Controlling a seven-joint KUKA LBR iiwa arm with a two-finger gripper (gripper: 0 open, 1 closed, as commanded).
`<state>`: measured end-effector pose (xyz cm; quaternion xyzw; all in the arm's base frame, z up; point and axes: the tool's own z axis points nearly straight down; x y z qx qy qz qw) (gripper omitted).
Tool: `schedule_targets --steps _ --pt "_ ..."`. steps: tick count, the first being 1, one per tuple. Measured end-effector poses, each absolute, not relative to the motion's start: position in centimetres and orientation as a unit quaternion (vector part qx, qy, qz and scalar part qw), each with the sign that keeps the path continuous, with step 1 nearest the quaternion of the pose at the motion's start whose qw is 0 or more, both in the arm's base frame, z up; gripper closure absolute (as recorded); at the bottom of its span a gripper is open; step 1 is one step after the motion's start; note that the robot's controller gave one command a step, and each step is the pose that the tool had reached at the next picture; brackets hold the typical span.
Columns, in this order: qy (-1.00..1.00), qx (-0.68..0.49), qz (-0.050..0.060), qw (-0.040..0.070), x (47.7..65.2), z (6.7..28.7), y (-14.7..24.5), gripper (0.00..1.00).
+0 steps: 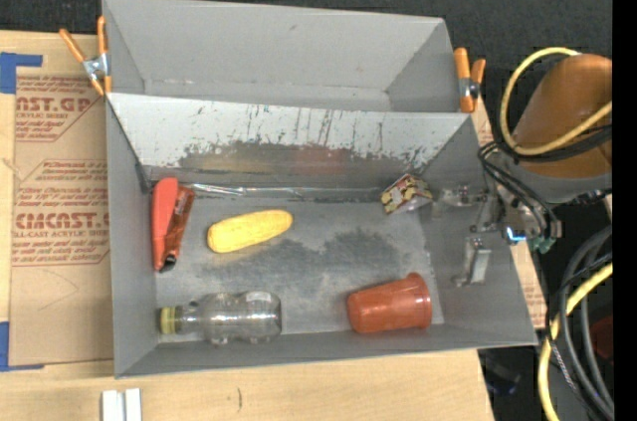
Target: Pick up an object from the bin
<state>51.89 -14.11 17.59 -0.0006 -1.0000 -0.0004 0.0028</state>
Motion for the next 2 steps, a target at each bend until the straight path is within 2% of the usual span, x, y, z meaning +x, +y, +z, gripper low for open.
schedule_targets --steps 1,2 --pt "-1.000 0.000 0.000 -0.001 52.0 18.0 -14.1 0.00" --pt "-0.999 0.052 0.002 -0.005 51.0 16.0 -12.3 0.00"
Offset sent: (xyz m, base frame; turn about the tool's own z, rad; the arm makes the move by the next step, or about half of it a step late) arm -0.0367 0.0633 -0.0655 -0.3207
